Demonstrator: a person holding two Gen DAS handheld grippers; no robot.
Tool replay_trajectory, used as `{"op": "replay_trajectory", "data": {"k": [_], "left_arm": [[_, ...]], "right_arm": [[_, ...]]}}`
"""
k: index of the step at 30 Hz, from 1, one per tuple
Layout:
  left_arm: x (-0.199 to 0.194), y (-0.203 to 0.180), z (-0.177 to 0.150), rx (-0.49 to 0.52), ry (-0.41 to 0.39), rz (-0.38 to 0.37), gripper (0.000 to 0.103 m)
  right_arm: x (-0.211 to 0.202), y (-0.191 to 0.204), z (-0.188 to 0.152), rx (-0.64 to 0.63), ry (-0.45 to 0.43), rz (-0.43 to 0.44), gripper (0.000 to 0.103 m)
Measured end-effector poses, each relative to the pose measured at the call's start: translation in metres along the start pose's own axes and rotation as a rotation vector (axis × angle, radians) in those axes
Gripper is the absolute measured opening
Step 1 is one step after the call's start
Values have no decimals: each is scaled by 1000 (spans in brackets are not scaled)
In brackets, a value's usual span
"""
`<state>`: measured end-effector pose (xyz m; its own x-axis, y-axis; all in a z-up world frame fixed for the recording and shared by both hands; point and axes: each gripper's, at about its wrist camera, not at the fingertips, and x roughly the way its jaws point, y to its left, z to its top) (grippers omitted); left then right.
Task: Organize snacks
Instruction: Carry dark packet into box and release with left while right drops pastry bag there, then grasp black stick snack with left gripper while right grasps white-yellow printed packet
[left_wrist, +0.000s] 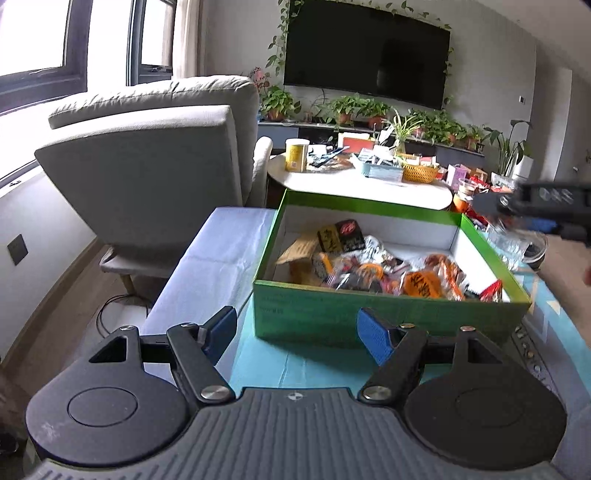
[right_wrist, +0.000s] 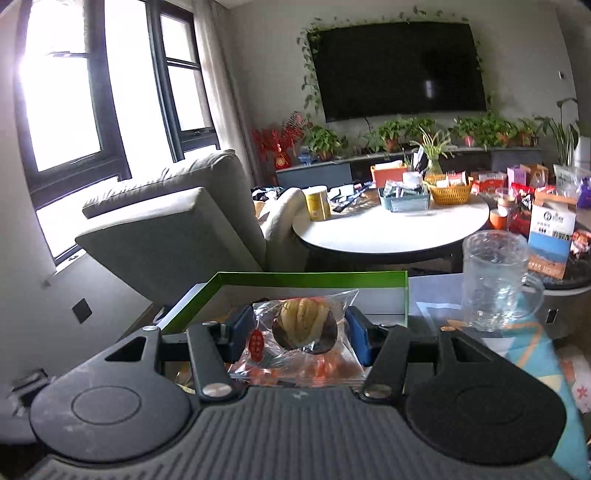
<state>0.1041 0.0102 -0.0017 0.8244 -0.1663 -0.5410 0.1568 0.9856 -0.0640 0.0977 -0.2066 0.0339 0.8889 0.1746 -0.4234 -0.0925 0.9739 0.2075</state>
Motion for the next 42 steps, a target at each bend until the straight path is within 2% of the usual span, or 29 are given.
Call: {"op": "replay_trajectory", "data": {"k": [8,10,12,17,26,33,42], "left_arm": [[-1,6,-16,-3,39,-9,70],[0,6,-18,2,46,-10,70],[0,5,-20,8,49,-8,70],[0,4,-23,9,54,-20,70],[-9,1,-29,28,59,-59,70],[-25,-5,-46,126,61,-106,70],[-54,-18,-63,244,75,-264,70]], "right_arm": [[18,-1,-5,38,33,-12,58],[20,-1,-5,53,35,-32,60],[21,-1,-5,61,46,-64,67],[15,-3,-8,100,55,-64,75],[-4,-2,-9,84,69,-52,77],[-32,-6,-27,94,93,-21,80],[-69,2,-49,36,140,16,81]]}}
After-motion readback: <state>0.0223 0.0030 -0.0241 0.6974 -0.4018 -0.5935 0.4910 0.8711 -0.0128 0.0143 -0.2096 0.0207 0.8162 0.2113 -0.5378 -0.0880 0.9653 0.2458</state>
